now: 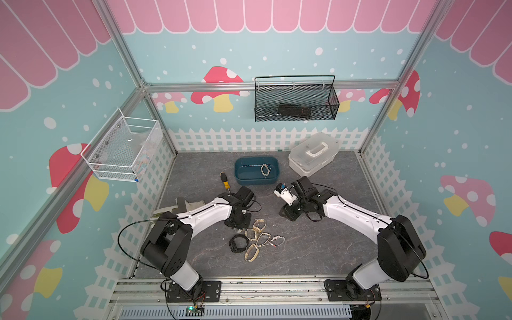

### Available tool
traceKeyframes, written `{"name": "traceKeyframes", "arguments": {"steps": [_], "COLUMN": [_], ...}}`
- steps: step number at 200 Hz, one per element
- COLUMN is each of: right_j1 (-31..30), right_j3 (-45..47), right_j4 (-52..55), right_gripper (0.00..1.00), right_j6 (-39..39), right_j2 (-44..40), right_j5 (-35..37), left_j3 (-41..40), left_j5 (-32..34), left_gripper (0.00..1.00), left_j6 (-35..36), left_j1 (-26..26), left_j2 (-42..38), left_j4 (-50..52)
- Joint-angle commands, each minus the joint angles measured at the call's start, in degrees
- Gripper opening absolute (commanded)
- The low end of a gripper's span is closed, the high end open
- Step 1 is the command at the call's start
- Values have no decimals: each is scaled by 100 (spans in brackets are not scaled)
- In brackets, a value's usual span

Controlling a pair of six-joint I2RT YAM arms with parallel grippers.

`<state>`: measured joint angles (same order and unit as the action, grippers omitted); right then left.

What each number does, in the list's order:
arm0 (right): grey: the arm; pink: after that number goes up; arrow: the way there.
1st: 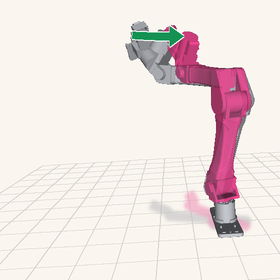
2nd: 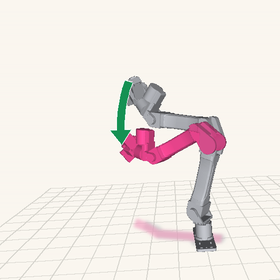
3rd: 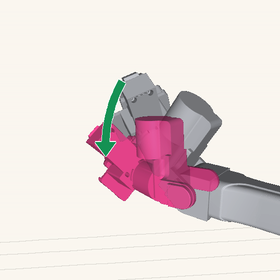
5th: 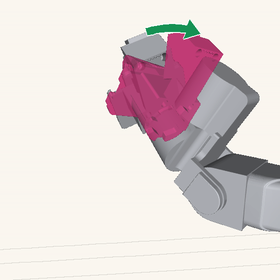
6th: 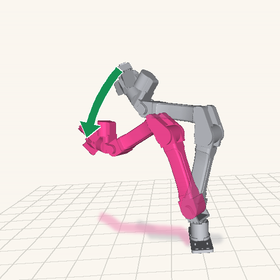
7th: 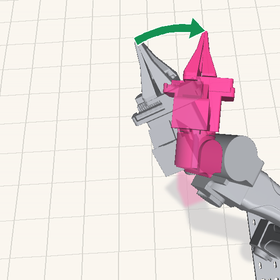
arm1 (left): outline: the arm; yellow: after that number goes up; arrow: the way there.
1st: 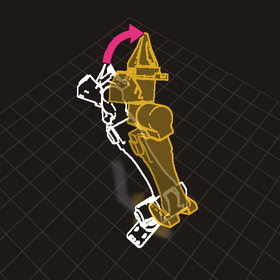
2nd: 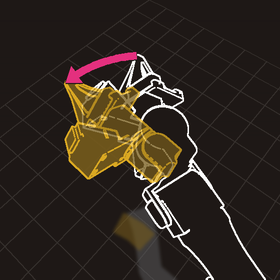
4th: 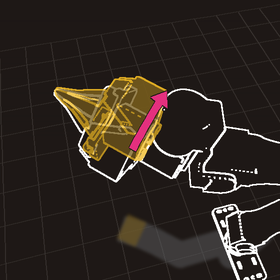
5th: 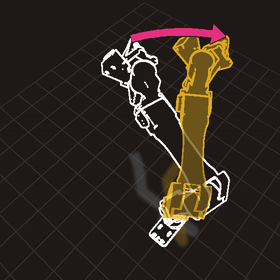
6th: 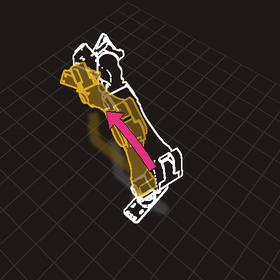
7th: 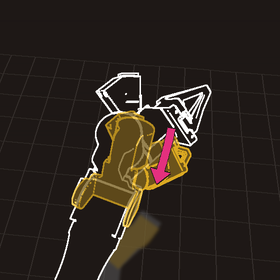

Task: Put the watch into the storage box
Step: Pick up the watch at the center of the board, then place the watch in the storage box.

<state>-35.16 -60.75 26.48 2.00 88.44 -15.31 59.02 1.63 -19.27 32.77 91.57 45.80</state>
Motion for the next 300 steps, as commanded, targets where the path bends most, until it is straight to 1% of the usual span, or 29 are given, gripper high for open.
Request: {"name": "traceKeyframes", "arguments": {"steps": [1,22,42,58,80,101,116,130,144,146,150,194,278,300], "right_j1": [-13,-18,0,10,17,18,19,23,20,18,22,25,19,18], "right_j3": [117,292,476,625,740,747,779,810,811,817,814,801,766,775], "right_j4": [-166,-388,-614,-801,-930,-941,-979,-1005,-1015,-1014,-1015,-1009,-1005,-988], "right_gripper": [41,42,43,43,43,44,45,45,45,45,45,46,46,46], "right_j6": [29,96,172,253,332,369,397,420,424,426,424,452,529,525], "right_j2": [-41,-242,-416,-522,-542,-490,-502,-519,-528,-525,-516,-474,-429,-435], "right_j5": [126,291,486,589,607,591,617,640,635,639,638,619,530,546], "left_j3": [466,932,1703,2558,3871,5106,5805,6250,6568,6611,6681,7355,7949,8054], "left_j5": [564,764,554,454,533,421,358,285,255,262,265,91,-193,-241], "left_gripper": [5,5,5,5,3,1,1,1,1,1,1,1,3,5], "left_j6": [123,285,446,632,819,848,830,785,745,741,727,670,611,565], "left_j1": [24,-61,-256,-388,-560,-755,-843,-904,-901,-1009,-1064,-1230,-1285,-1291], "left_j2": [-362,-351,46,645,1583,2599,3208,3622,3921,3967,4044,4684,5455,5569], "left_j4": [-200,-473,-590,-590,-574,-386,-231,-169,-163,-162,-167,-2,62,77]}}
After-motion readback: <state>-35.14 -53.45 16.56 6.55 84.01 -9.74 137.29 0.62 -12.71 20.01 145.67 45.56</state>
